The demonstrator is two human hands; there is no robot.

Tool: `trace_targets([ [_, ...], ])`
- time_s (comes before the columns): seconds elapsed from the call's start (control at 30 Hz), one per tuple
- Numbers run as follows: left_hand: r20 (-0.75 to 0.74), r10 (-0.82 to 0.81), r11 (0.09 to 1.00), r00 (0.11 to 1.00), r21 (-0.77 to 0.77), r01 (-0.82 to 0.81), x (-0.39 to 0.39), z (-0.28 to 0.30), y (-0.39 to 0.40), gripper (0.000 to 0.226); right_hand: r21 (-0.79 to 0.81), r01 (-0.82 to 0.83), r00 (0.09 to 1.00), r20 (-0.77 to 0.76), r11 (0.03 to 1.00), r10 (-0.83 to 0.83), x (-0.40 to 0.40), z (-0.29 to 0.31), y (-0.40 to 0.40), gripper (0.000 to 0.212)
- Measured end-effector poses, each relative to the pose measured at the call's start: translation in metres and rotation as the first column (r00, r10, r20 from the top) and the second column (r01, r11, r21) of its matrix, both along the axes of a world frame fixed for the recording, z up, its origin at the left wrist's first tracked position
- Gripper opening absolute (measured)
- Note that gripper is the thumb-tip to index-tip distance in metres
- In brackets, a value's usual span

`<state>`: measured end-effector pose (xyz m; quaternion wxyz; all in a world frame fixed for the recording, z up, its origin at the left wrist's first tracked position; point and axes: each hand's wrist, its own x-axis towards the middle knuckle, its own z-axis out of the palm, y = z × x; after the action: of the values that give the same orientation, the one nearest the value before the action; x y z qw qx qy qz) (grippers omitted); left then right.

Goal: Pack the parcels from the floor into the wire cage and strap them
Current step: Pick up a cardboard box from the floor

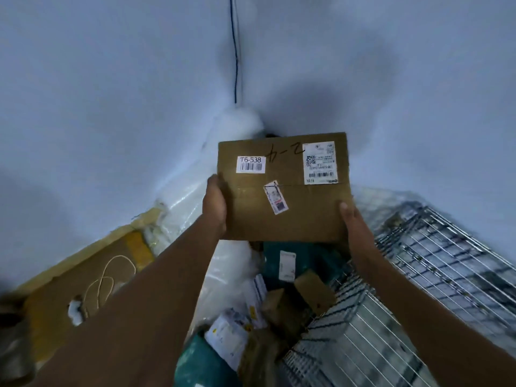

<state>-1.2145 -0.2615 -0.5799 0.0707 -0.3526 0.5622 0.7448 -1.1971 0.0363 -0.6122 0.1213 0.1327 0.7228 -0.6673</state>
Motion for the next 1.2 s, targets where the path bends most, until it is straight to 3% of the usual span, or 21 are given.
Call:
trace_targets([
  [0.2,-0.086,-0.214,0.971,0.973,0.093,0.222,0.030,0.094,0.118,0.077,-0.071,0.192,0.979,-0.057,0.979,-0.196,0.087,0.078,0.107,0.061],
  [0.33,-0.085,-0.369,0.921,0.925,0.098,0.377,0.056,0.144,0.212,0.077,-0.086,0.368,0.927,-0.037,0.926,-0.372,0.155,0.117,0.193,0.072],
  [0.53,-0.107,-0.549,0.828,0.829,0.070,0.557,0.099,0.153,0.347,0.069,-0.037,0.586,0.809,0.082,0.810,-0.582,0.255,0.111,0.301,0.081],
  [0.77,0.085,-0.675,0.738,0.733,0.067,0.671,0.136,0.072,0.442,0.069,0.134,0.683,0.699,0.168,0.718,-0.695,0.324,0.031,0.364,0.079],
  [0.93,0.202,-0.731,0.640,0.651,-0.127,0.758,0.139,-0.006,0.446,0.036,0.197,0.694,0.605,0.361,0.693,-0.709,0.340,-0.048,0.360,0.074],
  [1.13,0.289,-0.768,0.517,0.571,-0.246,0.820,0.105,-0.136,0.447,0.043,0.205,0.722,0.484,0.532,0.661,-0.695,0.319,-0.158,0.342,0.090],
  [1.2,0.307,-0.780,0.480,0.546,-0.267,0.836,0.086,-0.183,0.447,0.047,0.237,0.722,0.464,0.533,0.651,-0.708,0.306,-0.197,0.339,0.086],
])
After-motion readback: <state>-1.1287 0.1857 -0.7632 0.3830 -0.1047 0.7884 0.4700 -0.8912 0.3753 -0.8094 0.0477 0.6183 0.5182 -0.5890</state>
